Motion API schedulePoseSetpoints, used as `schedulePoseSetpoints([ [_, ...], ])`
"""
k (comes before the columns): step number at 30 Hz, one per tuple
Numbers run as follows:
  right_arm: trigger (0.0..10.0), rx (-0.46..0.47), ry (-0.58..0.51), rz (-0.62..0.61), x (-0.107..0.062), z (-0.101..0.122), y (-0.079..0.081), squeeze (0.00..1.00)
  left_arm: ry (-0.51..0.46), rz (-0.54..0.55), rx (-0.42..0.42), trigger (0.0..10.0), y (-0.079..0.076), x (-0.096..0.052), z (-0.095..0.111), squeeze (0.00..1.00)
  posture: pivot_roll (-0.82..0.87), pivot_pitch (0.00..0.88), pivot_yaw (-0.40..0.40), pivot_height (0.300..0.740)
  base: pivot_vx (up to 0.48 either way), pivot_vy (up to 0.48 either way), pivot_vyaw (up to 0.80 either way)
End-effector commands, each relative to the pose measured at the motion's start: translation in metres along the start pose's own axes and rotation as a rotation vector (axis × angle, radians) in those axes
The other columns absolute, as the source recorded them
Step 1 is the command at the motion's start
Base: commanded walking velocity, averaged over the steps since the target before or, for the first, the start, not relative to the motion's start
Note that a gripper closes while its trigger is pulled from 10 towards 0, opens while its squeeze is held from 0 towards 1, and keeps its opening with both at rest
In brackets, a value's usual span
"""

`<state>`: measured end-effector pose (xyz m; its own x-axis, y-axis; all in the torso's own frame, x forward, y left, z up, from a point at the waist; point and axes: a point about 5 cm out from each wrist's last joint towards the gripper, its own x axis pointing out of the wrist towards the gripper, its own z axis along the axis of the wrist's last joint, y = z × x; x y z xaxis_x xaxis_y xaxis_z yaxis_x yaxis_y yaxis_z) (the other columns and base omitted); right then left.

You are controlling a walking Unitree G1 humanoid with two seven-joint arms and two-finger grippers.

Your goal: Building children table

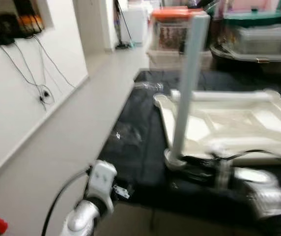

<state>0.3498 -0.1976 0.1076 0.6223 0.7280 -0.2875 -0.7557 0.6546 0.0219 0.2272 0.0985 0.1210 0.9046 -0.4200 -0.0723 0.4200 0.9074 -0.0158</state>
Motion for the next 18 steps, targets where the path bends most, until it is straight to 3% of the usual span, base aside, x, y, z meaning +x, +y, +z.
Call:
schedulePoseSetpoints([
  [1, 10.0, -0.009, 0.021, -0.286, -0.033, -0.011, -0.025, 0.00, 0.001, 0.004, -0.008, 10.0, -0.001, -0.005, -0.003, 0.00, 0.14, 0.000, -0.007, 0.740, 0.000, 0.000, 0.00],
  [2, 10.0, -0.026, 0.028, -0.397, -0.039, -0.006, -0.024, 0.00, 0.000, 0.002, -0.008, 10.0, -0.001, -0.004, -0.003, 0.00, 0.15, 0.000, -0.006, 0.740, 0.000, 0.000, 0.00],
  [4, 10.0, -0.049, -0.024, -0.729, -0.054, 0.001, -0.053, 0.00, -0.001, -0.002, -0.010, 10.0, -0.002, -0.004, -0.003, 0.00, 0.15, 0.000, -0.010, 0.740, 0.000, 0.000, 0.00],
  [5, 10.0, -0.049, -0.024, -0.729, -0.054, 0.001, -0.053, 0.00, -0.001, -0.002, -0.010, 10.0, -0.002, -0.004, -0.003, 0.00, 0.15, 0.000, -0.010, 0.740, 0.000, 0.000, 0.00],
  [7, 10.0, -0.073, -0.050, -0.902, -0.074, 0.010, -0.055, 0.00, -0.002, -0.004, -0.010, 10.0, -0.002, -0.003, -0.004, 0.00, 0.15, 0.000, -0.013, 0.740, 0.000, 0.000, 0.00],
  [9, 10.0, -0.073, -0.050, -0.902, -0.074, 0.010, -0.055, 0.00, -0.002, -0.004, -0.010, 10.0, -0.002, -0.003, -0.004, 0.00, 0.15, 0.000, -0.013, 0.740, 0.000, 0.000, 0.00],
  [12, 10.0, -0.062, -0.053, -1.004, -0.079, 0.013, -0.035, 0.00, -0.003, -0.005, -0.012, 10.0, -0.002, -0.003, -0.005, 0.00, 0.15, 0.000, -0.017, 0.740, 0.000, 0.000, 0.00],
  [18, 10.0, -0.032, -0.124, -0.984, -0.068, 0.008, -0.030, 0.00, -0.007, -0.005, -0.011, 10.0, -0.003, -0.002, -0.005, 0.00, 0.15, 0.000, -0.014, 0.740, 0.000, 0.000, 0.00],
])
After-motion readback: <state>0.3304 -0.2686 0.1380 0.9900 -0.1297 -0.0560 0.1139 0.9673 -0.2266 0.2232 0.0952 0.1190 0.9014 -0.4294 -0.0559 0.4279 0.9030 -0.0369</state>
